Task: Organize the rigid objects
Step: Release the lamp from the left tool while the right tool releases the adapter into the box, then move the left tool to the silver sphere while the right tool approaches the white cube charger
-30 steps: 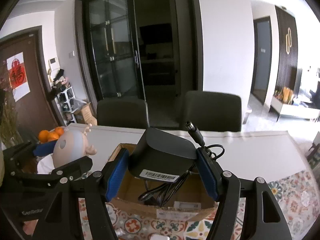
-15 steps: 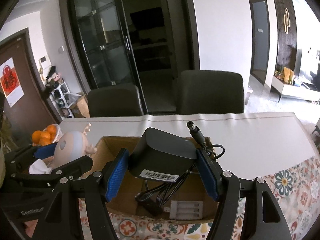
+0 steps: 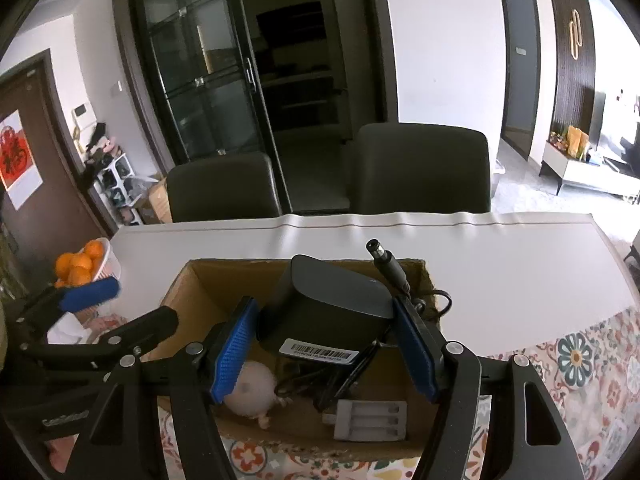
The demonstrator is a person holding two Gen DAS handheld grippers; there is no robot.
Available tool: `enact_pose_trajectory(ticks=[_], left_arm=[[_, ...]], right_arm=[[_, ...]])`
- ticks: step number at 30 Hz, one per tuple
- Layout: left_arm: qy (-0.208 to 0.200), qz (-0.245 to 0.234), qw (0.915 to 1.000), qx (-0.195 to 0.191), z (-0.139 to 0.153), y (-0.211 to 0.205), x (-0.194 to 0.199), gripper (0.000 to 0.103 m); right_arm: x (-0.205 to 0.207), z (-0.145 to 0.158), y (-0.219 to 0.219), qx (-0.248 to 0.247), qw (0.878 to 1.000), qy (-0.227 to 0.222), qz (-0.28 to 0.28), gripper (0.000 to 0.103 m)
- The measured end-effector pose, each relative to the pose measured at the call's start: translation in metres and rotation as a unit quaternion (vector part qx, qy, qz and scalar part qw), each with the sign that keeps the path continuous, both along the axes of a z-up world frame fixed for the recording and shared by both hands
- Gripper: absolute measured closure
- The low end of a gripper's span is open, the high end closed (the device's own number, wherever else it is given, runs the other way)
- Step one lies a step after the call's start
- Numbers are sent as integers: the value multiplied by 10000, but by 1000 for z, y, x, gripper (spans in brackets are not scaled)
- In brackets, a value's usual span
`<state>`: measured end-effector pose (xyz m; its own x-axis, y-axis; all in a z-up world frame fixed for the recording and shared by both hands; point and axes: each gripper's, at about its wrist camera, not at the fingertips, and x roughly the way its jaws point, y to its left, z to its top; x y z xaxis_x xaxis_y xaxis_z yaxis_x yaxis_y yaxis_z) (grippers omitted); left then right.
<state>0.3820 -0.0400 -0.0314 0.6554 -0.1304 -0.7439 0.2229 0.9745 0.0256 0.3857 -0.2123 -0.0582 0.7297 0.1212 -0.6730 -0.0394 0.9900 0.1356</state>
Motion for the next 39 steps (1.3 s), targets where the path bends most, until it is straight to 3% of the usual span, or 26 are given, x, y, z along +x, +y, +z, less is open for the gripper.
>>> enact_pose_trajectory(ticks=[2, 4, 5, 22, 30, 39], left_arm=[[-70, 104, 9999, 94, 2, 7, -3, 15], [-122, 192, 9996, 144, 4, 12, -6, 14], [-138, 222, 9995, 170, 4, 15, -8, 13], [-592, 683, 9953, 342, 17, 40, -74, 0], [-692, 892, 9932, 273, 16, 54, -105, 0], [-511, 925, 9942, 179, 2, 64, -122, 0]], right_arm=[[3, -1, 3, 3, 10000, 62, 26, 34], [4, -1, 7, -44, 9999, 118, 47, 16], [3, 0, 9, -130, 9998, 120, -17, 14], [-71, 32, 25, -999, 9923, -409, -611, 14], [-103, 32, 36, -969, 9924, -498, -578, 14], [-122, 17, 47, -839, 9946, -403, -454, 14]])
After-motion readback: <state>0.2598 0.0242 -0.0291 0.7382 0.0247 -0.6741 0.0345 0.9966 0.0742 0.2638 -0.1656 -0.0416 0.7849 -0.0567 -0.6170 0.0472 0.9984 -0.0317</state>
